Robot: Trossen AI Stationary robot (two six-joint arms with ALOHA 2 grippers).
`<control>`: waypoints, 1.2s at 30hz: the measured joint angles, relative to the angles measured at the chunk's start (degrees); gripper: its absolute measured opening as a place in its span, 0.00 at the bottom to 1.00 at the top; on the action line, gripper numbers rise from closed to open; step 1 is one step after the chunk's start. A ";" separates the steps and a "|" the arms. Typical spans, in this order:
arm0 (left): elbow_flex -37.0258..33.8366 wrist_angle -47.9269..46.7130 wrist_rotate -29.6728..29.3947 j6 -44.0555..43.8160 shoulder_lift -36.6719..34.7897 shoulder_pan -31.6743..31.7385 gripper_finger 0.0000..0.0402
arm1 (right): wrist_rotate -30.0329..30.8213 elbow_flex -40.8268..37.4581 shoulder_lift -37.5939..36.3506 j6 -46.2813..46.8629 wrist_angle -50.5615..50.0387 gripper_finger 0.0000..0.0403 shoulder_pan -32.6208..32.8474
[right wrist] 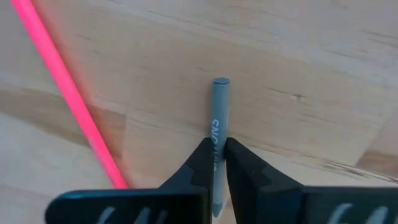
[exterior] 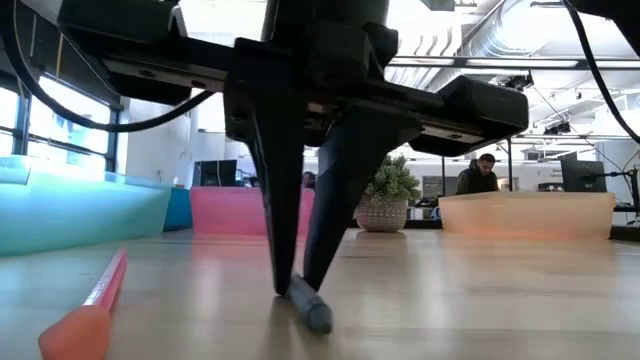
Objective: Sort crayons/erasers/pens/pencils in bins
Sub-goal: Put the gray crayon into the blue bin
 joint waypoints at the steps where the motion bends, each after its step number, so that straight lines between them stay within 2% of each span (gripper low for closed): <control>1: 0.00 0.00 -0.02 0.00 0.00 0.00 0.45 | 0.00 -0.02 0.00 -0.29 -0.12 0.04 0.00; 6: 0.00 0.02 0.00 0.61 0.00 -0.02 0.45 | 0.12 -0.02 0.00 -3.19 -0.17 0.03 0.02; 15: 0.00 1.57 0.92 7.70 0.00 -0.42 0.45 | 3.30 -0.06 -0.24 -5.16 1.08 0.03 1.01; 19: 0.00 3.35 -0.18 9.38 0.00 -2.10 0.45 | 6.78 2.85 0.31 -5.37 -0.37 0.03 2.14; 27: 0.00 11.66 -5.15 9.97 0.01 -6.24 0.45 | 11.75 3.10 -1.93 -5.25 4.37 0.03 3.71; 36: -0.02 20.93 -8.66 14.43 0.00 -8.66 0.45 | 23.49 3.30 -6.33 -6.50 11.13 0.03 6.19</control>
